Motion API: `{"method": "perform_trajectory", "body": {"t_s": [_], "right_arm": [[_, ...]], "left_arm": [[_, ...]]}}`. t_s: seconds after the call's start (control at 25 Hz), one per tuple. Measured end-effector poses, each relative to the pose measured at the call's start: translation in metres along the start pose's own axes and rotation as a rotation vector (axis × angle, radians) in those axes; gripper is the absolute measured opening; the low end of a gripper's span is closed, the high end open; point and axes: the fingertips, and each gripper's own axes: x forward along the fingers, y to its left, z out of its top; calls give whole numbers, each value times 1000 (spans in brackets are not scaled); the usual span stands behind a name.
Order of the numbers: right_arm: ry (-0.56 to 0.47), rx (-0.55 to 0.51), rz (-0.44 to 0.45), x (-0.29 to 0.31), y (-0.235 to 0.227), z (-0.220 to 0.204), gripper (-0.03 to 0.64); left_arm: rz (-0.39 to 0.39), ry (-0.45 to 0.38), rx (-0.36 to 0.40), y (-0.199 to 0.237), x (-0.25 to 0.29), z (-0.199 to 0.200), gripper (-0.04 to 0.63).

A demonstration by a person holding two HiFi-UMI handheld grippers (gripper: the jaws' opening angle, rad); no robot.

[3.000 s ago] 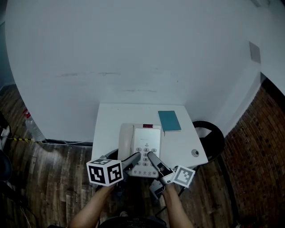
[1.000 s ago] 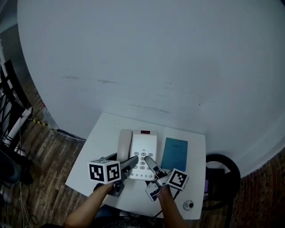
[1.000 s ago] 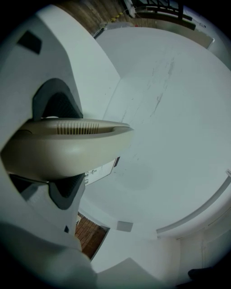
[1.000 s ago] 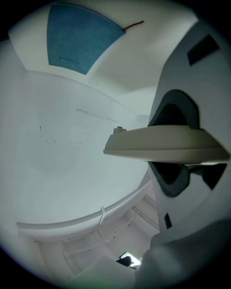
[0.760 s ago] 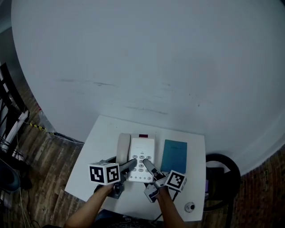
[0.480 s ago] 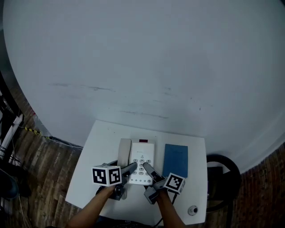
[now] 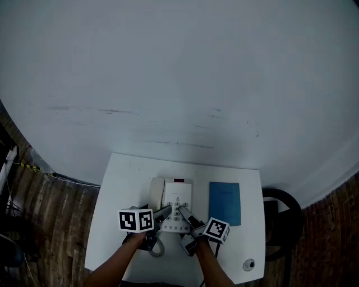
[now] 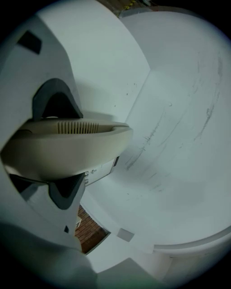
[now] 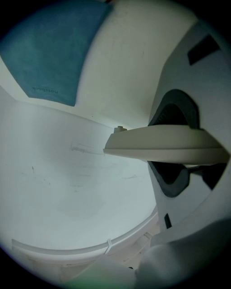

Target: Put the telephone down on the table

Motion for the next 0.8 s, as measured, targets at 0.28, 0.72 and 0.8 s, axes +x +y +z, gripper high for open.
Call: {"method": "perform_trajectory", "body": {"t_s": [0.28, 0.72, 0.8], "right_arm": [[-10, 8, -52, 11, -19, 2, 192], [-19, -47, -80, 18, -28, 10, 193], [-18, -57, -86, 18, -29, 12, 195]], "left_arm": [[-14, 38, -26, 17, 19, -4, 377], [-20, 51, 26, 24, 36, -1, 377], [-22, 48, 27, 24, 38, -1, 377]]}}
